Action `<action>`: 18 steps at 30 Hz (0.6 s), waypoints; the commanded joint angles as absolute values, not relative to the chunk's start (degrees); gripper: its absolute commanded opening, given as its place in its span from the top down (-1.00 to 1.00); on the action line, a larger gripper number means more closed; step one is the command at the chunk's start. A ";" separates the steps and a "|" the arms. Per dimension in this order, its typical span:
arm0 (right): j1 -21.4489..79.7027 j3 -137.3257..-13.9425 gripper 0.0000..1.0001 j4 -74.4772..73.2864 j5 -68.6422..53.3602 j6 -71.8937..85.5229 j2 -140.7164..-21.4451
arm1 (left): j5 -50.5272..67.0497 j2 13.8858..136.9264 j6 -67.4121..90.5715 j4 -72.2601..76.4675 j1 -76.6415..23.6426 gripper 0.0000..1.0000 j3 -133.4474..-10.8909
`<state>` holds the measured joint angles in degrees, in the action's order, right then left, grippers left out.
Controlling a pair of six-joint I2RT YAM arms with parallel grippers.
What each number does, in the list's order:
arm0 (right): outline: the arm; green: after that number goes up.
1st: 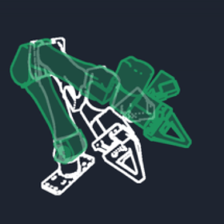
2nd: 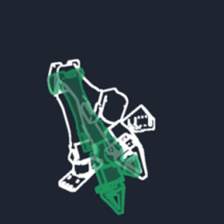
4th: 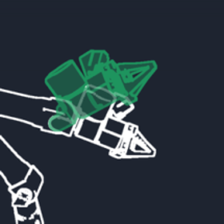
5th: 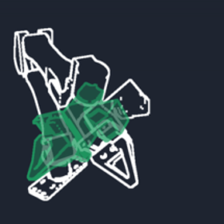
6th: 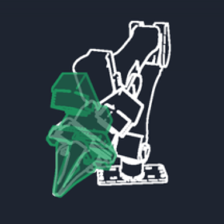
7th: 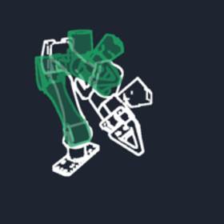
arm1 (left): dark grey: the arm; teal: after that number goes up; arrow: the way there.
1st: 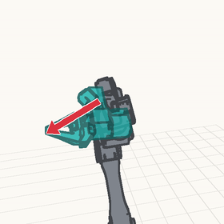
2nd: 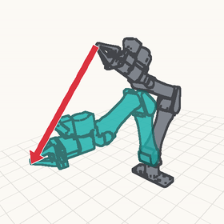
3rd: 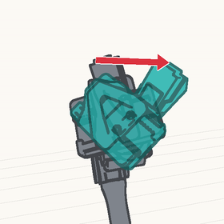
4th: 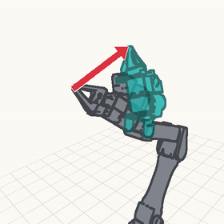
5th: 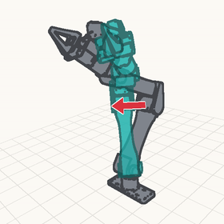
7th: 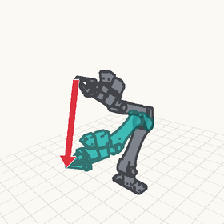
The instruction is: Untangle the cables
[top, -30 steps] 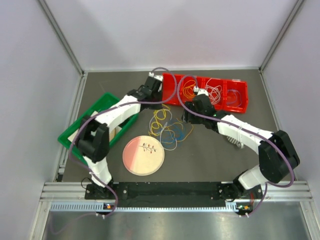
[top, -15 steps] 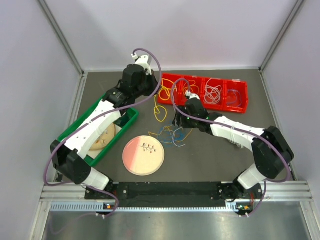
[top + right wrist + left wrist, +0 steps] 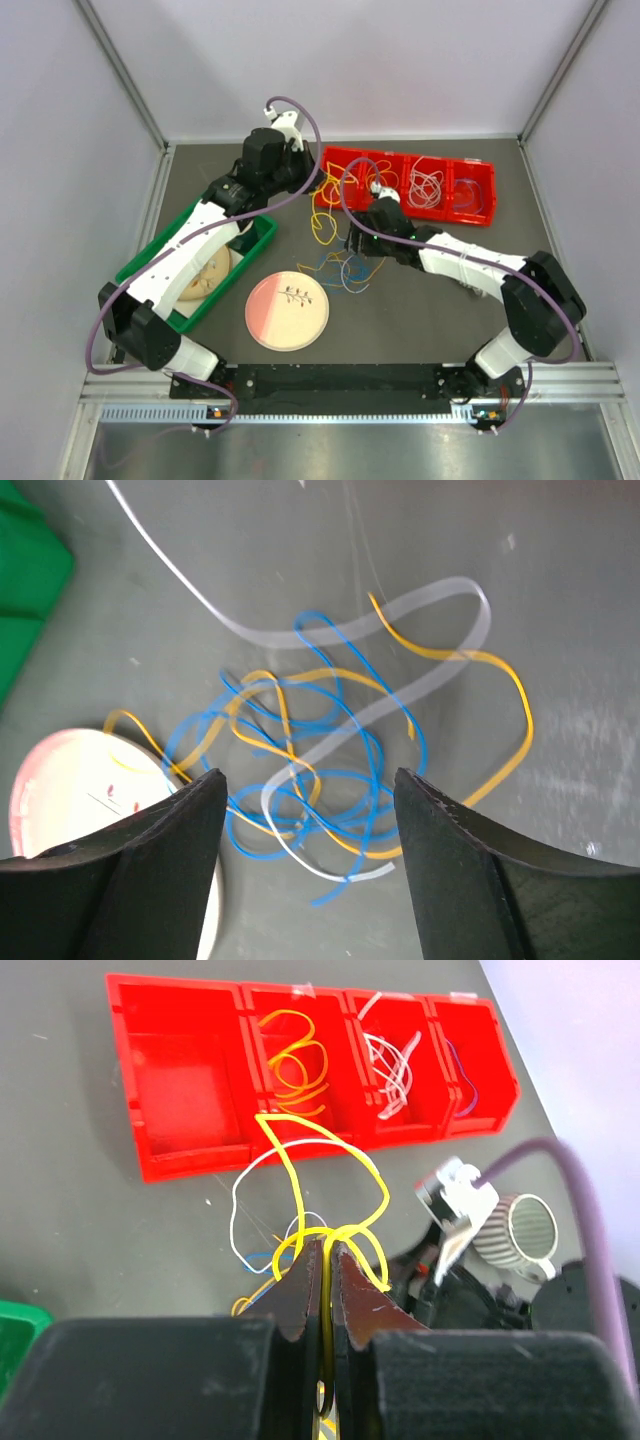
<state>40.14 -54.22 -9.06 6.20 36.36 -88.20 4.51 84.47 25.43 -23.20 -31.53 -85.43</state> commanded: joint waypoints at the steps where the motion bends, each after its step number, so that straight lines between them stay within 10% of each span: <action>1: 40.78 -61.16 -0.36 -7.82 7.91 34.54 -89.91 | 8.78 81.57 25.31 -21.71 -30.94 1.00 -84.21; 18: 40.96 -70.13 -0.32 9.40 11.60 36.92 -99.75 | 30.06 78.93 34.10 -15.11 -26.28 1.00 -81.82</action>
